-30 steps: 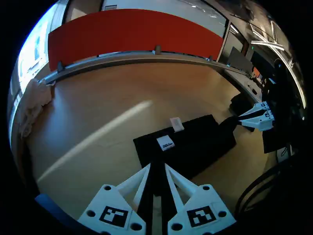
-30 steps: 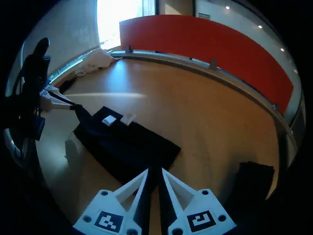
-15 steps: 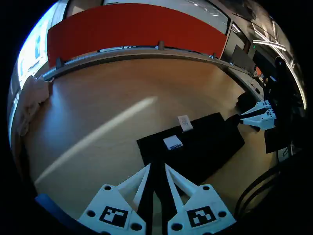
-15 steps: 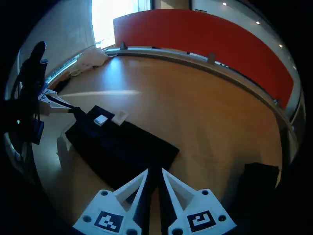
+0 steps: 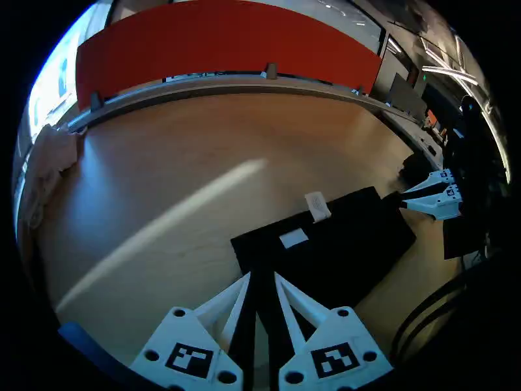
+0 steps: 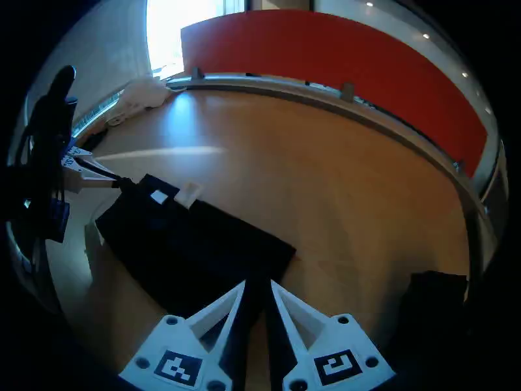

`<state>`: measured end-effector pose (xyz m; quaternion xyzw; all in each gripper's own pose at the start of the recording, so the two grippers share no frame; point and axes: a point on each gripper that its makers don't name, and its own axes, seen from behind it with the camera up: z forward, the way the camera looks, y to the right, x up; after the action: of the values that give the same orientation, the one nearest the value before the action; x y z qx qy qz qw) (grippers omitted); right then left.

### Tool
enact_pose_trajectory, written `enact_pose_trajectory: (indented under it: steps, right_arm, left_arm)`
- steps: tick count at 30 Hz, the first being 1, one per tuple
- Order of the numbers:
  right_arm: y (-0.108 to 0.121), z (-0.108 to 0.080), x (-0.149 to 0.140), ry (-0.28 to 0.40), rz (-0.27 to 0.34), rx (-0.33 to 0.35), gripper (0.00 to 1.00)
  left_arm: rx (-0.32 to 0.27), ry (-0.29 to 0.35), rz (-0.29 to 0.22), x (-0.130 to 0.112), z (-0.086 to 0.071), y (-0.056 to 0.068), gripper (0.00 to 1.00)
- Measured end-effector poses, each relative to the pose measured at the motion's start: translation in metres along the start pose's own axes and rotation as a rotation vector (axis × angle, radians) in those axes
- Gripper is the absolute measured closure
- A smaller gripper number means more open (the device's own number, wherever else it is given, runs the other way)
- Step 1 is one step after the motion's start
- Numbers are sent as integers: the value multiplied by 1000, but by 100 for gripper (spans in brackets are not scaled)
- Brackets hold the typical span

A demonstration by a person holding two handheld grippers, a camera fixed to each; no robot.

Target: Fold towel

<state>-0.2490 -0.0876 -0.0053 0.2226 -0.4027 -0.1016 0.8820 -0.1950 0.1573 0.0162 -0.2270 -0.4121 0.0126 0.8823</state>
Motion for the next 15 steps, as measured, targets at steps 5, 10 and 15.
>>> enact_pose_trajectory:
  steps: [5,10,15]
  right_arm:
    - [5,5,1,-6,18,-13,79]
    - [11,7,3,-4,27,-36,74]
    - [15,7,4,-6,20,-50,66]
  left_arm:
    - [6,-8,12,-1,5,-3,90]
    - [19,-11,22,0,8,-7,88]
    - [33,-14,25,0,12,-10,86]
